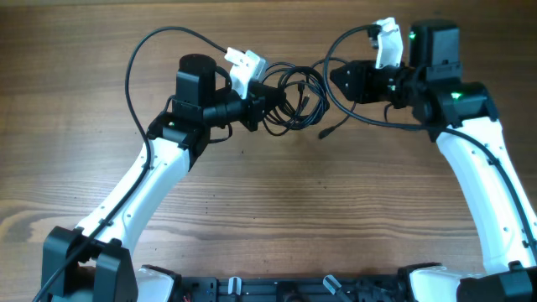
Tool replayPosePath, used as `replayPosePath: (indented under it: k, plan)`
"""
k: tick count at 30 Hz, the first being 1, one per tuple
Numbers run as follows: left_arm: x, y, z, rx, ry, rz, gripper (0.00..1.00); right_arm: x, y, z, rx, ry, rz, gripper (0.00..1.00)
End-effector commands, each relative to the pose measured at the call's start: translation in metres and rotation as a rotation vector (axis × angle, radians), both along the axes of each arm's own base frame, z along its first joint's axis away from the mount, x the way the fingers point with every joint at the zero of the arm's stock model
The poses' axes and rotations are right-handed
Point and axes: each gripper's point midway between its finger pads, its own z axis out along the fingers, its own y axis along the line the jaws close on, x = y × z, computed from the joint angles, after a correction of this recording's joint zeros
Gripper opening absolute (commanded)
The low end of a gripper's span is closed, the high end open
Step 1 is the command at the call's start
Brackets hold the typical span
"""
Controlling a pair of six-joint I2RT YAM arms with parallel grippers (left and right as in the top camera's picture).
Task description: Untangle cables
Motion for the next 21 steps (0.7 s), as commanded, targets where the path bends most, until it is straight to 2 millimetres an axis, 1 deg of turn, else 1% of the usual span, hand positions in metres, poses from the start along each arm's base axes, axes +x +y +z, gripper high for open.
replayPosePath:
  k: [1, 4, 6, 9, 12, 15, 17, 19, 21]
  plan:
    - [0.015, 0.015, 0.006, -0.085, 0.172, 0.221, 0.04, -0.017, 0.022, 0.0, 0.0, -0.058, 0.209, 0.43]
    - [0.015, 0.015, 0.004, -0.171, 0.329, 0.296, 0.04, -0.025, 0.027, -0.014, -0.097, -0.068, 0.264, 0.4]
    - [0.012, 0.017, -0.002, -0.238, 0.496, 0.371, 0.04, -0.024, 0.029, -0.029, -0.201, -0.07, 0.273, 0.39]
    - [0.006, 0.017, -0.011, -0.276, 0.638, 0.428, 0.04, -0.023, 0.033, -0.039, -0.283, -0.084, 0.286, 0.38]
    - [0.0, 0.019, -0.019, -0.256, 0.688, 0.443, 0.04, -0.016, 0.038, -0.047, -0.369, -0.108, 0.266, 0.38]
    - [-0.003, 0.019, -0.022, -0.25, 0.703, 0.442, 0.04, -0.005, 0.042, -0.055, -0.447, -0.136, 0.239, 0.38]
    - [-0.003, 0.019, -0.022, -0.249, 0.706, 0.44, 0.04, 0.005, 0.045, -0.057, -0.478, -0.168, 0.219, 0.39]
    - [-0.004, 0.018, -0.022, -0.248, 0.711, 0.438, 0.04, 0.011, 0.049, -0.057, -0.483, -0.202, 0.241, 0.39]
    - [-0.005, 0.019, -0.023, -0.246, 0.714, 0.438, 0.04, 0.013, 0.05, -0.063, -0.51, -0.221, 0.277, 0.39]
